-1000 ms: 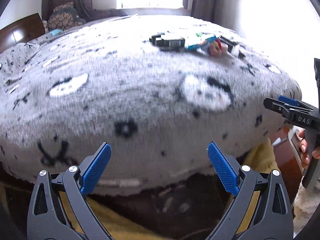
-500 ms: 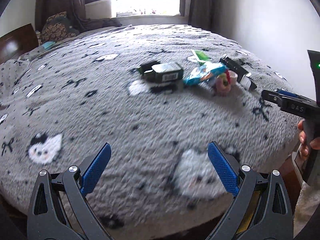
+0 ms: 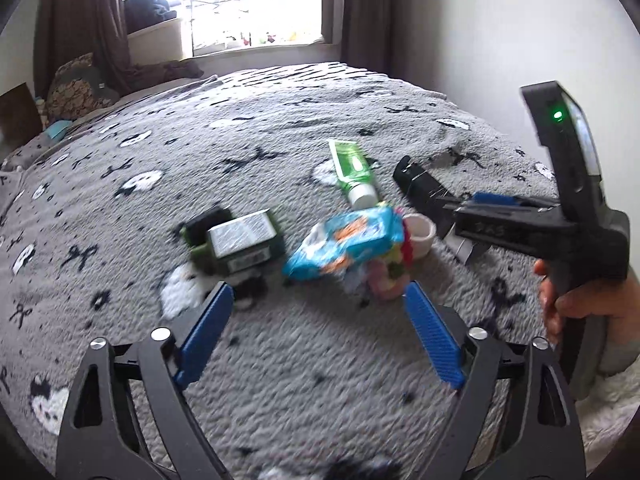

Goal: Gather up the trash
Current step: 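Grasp the blue snack wrapper with the left tool while the right tool grasps the black box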

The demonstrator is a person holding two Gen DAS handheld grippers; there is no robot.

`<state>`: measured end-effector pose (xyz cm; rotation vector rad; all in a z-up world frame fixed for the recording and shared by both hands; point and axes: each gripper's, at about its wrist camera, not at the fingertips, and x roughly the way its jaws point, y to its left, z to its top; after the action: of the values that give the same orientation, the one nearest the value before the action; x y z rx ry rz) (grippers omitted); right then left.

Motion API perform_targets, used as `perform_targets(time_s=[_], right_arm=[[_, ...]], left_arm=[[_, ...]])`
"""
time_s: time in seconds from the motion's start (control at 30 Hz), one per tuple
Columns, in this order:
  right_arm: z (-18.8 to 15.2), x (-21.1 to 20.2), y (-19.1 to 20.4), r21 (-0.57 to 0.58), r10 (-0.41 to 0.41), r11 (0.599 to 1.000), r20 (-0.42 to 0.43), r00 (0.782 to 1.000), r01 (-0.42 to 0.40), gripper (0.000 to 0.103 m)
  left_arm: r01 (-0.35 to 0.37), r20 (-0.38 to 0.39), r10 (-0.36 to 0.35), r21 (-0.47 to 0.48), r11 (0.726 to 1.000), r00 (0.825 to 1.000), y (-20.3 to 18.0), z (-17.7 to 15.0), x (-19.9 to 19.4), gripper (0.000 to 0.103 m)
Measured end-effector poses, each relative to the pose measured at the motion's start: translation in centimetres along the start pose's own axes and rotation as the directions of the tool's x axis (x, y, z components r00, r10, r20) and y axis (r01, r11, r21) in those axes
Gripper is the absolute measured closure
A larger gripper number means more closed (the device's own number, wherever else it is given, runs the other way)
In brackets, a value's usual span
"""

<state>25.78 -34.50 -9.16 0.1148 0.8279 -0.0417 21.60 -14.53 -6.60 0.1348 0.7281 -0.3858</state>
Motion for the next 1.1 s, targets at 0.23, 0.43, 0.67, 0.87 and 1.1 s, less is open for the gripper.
perform_targets(time_s=[0.23,0.43,0.67,0.87,1.1], right_arm=[[0.2,1.9,-0.4,0.017,0.062,0.998,-0.045,0.997,-0.061,0.061],[0.2,1.8,-0.2,-0.011,0.083,0.996,-0.029,0.996,-0.083,0.064],[0.6,0.1,0.1,-0.045,0.075,0.996,0.022,0.997,-0.074,0.069],[1.5,-3.4,1.1,-0.084,0.075,0.994,0.098,0.992,-0.067,0.08],[1.1,-7.1,3.0,-0.138,0.109,0.986,0.135,0.985,-0.09,0.098]], left_arm=[[0.018,-0.04,-0.015,0.058,0.998,0.999,-2.1,1.7,3.6,0.046],[0.045,-0.042,-0.044,0.04,0.998,0.998,-1.9,2.6,5.3,0.075],[0.028,0.008,-0.029,0.058,0.998,1.0,-1.9,3.8,3.8,0.081],[0.006,0.087,-0.011,0.057,0.998,0.996,-1.0,4.9,-0.1,0.082],[0.002,0.162,-0.008,0.035,0.999,0.987,0.2,4.7,-5.7,0.083]])
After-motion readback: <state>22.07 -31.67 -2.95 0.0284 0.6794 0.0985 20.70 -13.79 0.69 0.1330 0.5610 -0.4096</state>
